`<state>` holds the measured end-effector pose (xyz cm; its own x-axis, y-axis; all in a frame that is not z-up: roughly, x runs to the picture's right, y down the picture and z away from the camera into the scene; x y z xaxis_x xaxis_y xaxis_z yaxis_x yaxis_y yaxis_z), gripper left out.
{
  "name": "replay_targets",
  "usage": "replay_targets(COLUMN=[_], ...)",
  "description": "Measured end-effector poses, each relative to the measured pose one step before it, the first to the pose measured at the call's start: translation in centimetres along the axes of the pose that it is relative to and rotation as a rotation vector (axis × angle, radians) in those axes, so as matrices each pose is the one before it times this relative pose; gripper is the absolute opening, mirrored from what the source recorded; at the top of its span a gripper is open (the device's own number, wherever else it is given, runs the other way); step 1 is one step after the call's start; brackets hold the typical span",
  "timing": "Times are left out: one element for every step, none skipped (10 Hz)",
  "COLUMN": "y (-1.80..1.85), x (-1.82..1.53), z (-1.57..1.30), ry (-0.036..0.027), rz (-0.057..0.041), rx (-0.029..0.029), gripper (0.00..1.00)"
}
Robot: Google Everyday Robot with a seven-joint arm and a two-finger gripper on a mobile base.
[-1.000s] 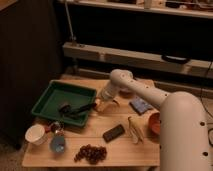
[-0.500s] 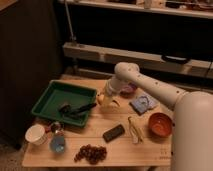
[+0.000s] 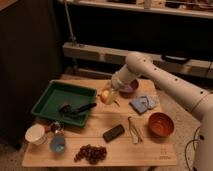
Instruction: Place apple in plastic cup
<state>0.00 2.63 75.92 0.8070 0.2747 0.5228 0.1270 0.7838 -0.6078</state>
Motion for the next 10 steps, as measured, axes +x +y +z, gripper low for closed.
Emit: replay_targets(y=[0.677, 1.013, 0.782, 1.149, 1.163, 0.870, 0.460, 0.310, 0.334, -0.193], x=[-0.509, -1.306, -1.155, -1.422, -1.578, -2.266, -1.924, -1.461, -2.021, -1.648], z=[0.483, 1.521, 1.510, 1.622, 1.814, 2.237, 1.771, 1.222, 1.495, 0.678], ry=[-0.00953, -0.00932, -0.00503, -0.00734, -0.01781, -0.02209, -0.01427, -0.00672, -0.00151, 0.00516], rz=[-0.02608, -0.05080, -0.03877, -0.04751, -0.05431, -0.06896, -0.05631, -0.04305, -0.05927, -0.04878], rx=[-0.03704, -0.05193, -0.03653, -0.04310, -0.04797, -0.05421, -0.04288, -0.03069, -0.04268, -0.01896], gripper=[0.00, 0.00, 0.00, 0.00, 0.00, 0.00, 0.00, 0.00, 0.00, 0.00])
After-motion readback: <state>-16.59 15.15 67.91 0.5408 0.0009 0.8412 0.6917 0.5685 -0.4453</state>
